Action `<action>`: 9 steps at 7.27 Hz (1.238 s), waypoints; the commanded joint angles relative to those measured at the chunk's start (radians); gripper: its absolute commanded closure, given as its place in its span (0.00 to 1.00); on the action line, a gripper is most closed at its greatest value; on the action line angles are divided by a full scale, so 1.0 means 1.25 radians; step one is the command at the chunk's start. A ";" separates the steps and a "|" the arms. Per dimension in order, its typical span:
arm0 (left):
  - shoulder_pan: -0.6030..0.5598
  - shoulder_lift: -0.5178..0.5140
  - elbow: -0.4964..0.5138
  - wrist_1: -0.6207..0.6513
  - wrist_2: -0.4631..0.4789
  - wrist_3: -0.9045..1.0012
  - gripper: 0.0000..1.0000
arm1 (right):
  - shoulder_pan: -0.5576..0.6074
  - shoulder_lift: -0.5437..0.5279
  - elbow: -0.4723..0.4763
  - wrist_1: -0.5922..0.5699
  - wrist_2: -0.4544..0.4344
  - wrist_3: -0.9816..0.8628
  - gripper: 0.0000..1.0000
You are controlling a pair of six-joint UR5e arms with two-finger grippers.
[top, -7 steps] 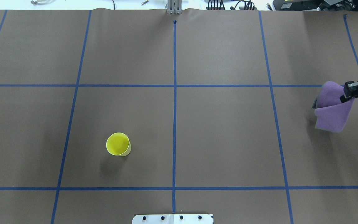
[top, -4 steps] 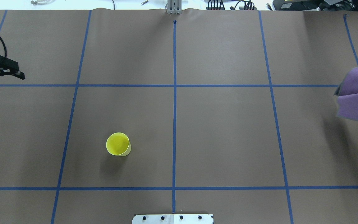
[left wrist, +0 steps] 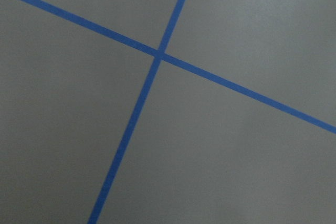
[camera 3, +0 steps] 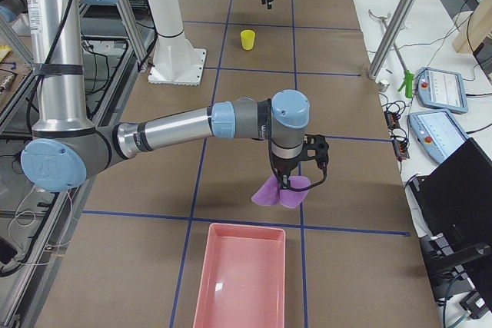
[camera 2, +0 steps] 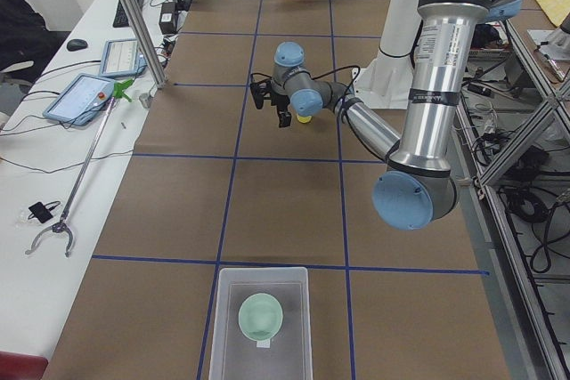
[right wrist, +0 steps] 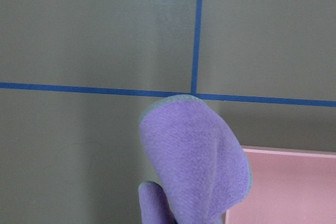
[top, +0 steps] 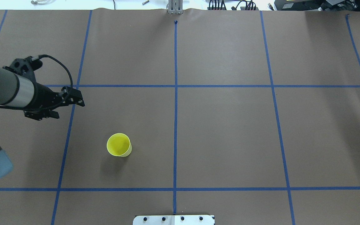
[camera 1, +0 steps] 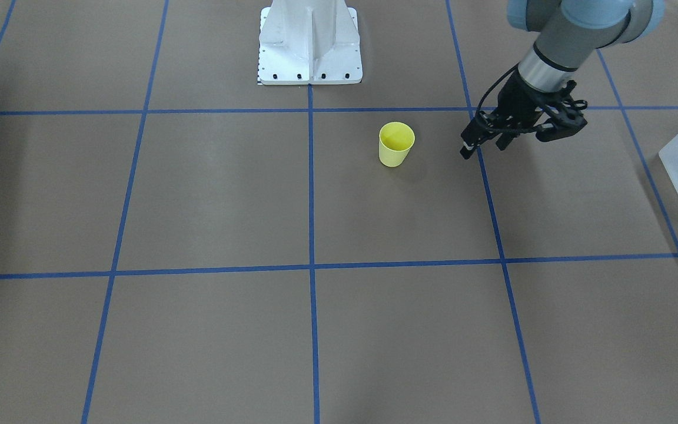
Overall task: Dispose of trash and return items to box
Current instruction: 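Carry the cloth toward the pink bin while the left gripper reaches the yellow cup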
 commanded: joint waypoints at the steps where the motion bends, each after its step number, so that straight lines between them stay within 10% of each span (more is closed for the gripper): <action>1: 0.125 -0.036 0.004 0.006 0.088 -0.058 0.02 | 0.068 -0.004 -0.009 -0.017 -0.028 -0.061 1.00; 5: 0.230 -0.058 0.028 0.013 0.139 -0.091 0.12 | 0.084 -0.026 -0.010 -0.030 -0.100 -0.071 1.00; 9: 0.230 -0.079 0.071 0.013 0.139 -0.096 1.00 | 0.095 -0.050 -0.011 -0.031 -0.153 -0.123 1.00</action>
